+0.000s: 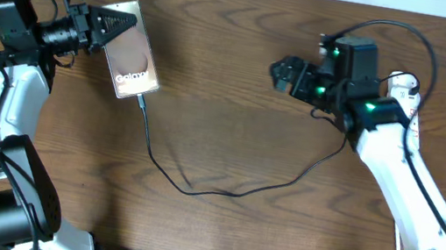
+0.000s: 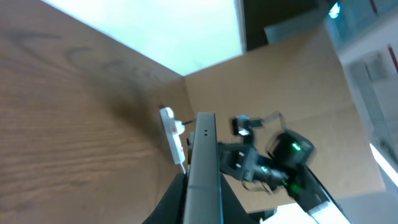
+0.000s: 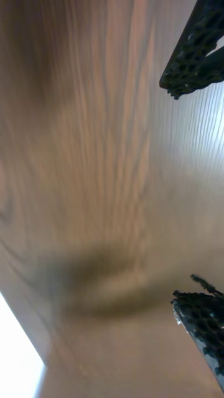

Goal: Plug charger to phone and switch on socket
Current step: 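Lower the plugged-in phone flat onto the table with the left gripper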

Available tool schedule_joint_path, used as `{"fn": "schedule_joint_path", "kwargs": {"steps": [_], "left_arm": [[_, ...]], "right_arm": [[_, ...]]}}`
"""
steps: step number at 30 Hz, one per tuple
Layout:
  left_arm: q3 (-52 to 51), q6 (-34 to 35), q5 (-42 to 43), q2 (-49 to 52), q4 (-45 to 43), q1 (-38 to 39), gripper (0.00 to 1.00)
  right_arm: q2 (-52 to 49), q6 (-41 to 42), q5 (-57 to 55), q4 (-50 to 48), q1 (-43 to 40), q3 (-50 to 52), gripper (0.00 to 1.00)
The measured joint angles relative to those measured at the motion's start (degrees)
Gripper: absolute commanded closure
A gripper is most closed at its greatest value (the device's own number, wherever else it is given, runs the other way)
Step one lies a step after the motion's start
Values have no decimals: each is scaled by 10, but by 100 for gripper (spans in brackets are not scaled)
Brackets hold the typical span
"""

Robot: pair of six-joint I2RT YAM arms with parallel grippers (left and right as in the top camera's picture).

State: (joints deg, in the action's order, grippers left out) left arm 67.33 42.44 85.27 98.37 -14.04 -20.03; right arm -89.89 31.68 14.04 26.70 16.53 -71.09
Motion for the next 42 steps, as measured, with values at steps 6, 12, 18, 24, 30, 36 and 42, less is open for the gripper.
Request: {"fn": "schedule_joint_path", "kwargs": {"steps": [6, 12, 18, 24, 30, 36, 42], "left_arm": [[-4, -110, -81, 1, 191, 23, 93], [-36, -205, -253, 1, 318, 76, 92], [-61, -230, -338, 18, 322, 111, 93], [-61, -232, -359, 64, 321, 120, 93], [-61, -232, -365, 121, 320, 120, 92], [-61, -232, -376, 140, 319, 120, 93], [-61, -234, -408, 140, 318, 120, 93]], "right_arm": [[53, -2, -107, 65, 0, 0, 1], [55, -2, -135, 91, 0, 0, 1], [55, -2, -139, 97, 0, 0, 1], [55, -2, -139, 110, 0, 0, 1], [55, -2, -139, 113, 0, 0, 1], [55, -2, -139, 114, 0, 0, 1], [55, -2, -139, 114, 0, 0, 1]]}}
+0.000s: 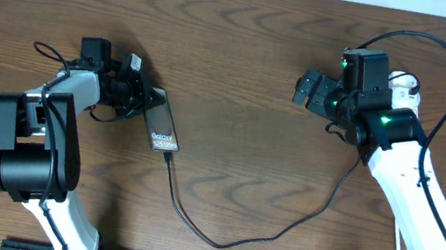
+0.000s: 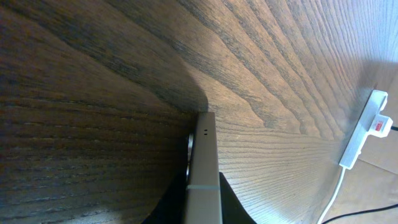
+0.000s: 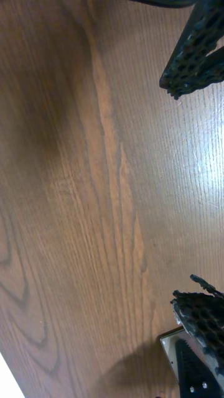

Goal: Plug charger to phone and switch on socket
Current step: 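Lower the plugged-in phone flat onto the table with the left gripper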

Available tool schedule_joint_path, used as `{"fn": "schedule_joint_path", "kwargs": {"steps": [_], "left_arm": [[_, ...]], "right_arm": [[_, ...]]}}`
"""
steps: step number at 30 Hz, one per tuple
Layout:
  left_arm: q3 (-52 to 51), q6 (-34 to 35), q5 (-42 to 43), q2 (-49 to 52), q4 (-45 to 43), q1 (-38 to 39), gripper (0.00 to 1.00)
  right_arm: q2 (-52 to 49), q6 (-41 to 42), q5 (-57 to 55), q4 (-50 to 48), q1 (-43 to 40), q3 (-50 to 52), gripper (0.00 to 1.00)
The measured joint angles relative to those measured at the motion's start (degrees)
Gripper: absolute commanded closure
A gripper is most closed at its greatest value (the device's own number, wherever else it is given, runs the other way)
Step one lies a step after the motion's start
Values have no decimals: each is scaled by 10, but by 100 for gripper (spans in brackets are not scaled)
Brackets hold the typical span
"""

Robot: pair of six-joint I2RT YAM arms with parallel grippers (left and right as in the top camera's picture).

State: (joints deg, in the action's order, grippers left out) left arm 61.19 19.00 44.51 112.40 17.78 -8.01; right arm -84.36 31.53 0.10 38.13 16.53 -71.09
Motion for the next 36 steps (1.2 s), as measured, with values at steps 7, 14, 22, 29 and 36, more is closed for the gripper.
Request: {"fn": "schedule_joint_path", "kwargs": {"steps": [7, 14, 22, 29, 36], "left_arm": [[0, -11, -12, 0, -2, 0, 87], [0, -10, -14, -1, 2, 0, 65], [0, -9, -10, -3, 5, 0, 55], [6, -10, -13, -15, 44, 1, 33], [15, -10, -69, -32, 101, 4, 26]], "right_arm": [[0, 0, -1, 0, 0, 0, 1], [0, 0, -1, 0, 0, 0, 1], [0, 0, -1, 0, 0, 0, 1], [0, 0, -1, 1, 0, 0, 1], [0, 0, -1, 2, 0, 0, 1]]}}
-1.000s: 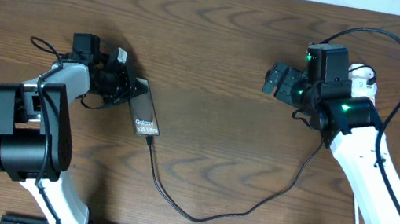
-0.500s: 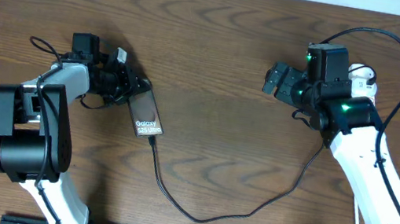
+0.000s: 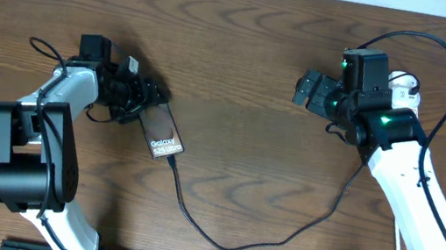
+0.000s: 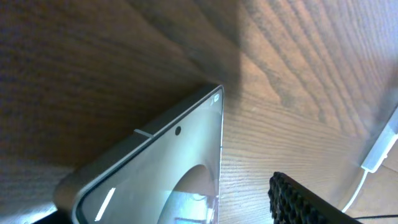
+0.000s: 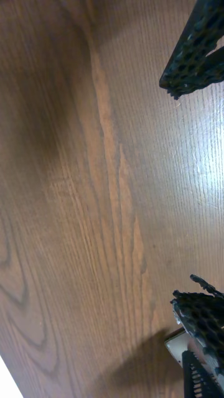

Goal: Plug charger to phone and switch on socket
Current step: 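Lower the plugged-in phone flat onto the table with the left gripper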

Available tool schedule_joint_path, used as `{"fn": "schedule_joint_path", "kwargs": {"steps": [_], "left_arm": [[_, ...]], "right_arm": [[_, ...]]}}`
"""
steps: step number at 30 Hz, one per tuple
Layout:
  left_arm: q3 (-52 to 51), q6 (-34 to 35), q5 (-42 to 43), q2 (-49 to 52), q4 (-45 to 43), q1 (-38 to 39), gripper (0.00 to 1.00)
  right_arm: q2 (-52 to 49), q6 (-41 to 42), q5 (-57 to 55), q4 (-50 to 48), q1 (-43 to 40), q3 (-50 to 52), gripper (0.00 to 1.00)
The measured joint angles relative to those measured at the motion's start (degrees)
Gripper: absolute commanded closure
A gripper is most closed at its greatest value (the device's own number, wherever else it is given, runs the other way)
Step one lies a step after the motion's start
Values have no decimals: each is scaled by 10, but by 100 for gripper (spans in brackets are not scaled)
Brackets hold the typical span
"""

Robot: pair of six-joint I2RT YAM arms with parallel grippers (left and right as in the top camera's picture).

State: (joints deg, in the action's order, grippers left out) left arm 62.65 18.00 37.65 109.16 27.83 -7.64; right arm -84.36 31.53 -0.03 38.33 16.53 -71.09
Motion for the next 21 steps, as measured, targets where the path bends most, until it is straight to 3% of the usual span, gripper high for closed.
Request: {"fn": "schedule_joint_path", "kwargs": {"steps": [3, 4, 7, 21], "left_arm": [[4, 0, -25, -4, 19, 0, 25], [4, 0, -30, -5, 22, 0, 18], [7, 0, -39, -8, 30, 2, 12], [12, 0, -52, -11, 47, 2, 11]], "right_arm": [[0, 0, 0, 0, 0, 0, 1], [0, 0, 0, 0, 0, 0, 1], [0, 0, 0, 0, 0, 0, 1], [0, 0, 0, 3, 0, 0, 1]]}}
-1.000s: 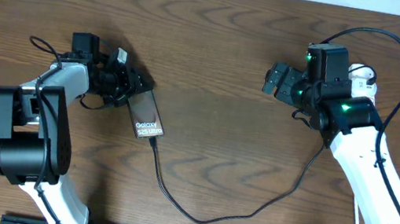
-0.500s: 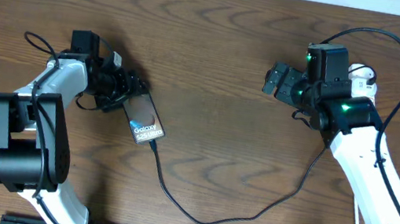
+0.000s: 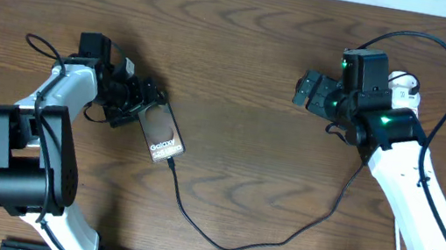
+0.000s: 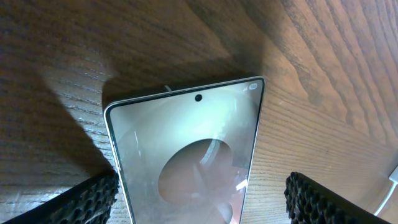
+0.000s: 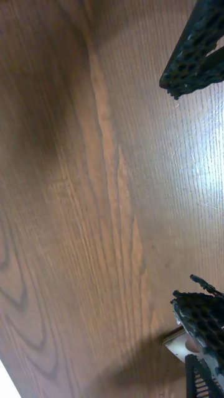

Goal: Plug charger to phone and switch on socket
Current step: 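Lower the plugged-in phone flat onto the table with the left gripper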

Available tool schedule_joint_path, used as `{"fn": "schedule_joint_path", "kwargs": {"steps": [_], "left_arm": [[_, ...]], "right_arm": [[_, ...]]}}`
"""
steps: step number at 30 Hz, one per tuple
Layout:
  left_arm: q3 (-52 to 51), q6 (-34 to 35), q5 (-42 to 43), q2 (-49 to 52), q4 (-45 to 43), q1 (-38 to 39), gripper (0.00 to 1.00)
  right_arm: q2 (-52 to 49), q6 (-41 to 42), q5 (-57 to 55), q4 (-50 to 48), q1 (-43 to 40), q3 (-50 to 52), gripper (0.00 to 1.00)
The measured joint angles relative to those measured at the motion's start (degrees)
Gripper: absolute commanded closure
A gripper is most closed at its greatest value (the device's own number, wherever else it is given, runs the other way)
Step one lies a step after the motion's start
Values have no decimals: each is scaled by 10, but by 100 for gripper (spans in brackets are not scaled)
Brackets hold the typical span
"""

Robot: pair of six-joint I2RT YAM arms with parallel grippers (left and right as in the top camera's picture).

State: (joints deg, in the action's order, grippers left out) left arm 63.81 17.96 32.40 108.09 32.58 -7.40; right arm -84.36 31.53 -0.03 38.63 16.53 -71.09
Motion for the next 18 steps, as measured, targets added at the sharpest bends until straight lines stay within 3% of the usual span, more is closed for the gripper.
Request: {"fn": "schedule_joint_path", "kwargs": {"steps": [13, 18], "left_arm": [[-2, 0, -35, -14, 19, 0, 10], [-19, 0, -73, -74, 35, -3, 10]], "right_arm": [[0, 0, 0, 6, 0, 0, 1], [0, 0, 0, 5, 0, 0, 1]]}}
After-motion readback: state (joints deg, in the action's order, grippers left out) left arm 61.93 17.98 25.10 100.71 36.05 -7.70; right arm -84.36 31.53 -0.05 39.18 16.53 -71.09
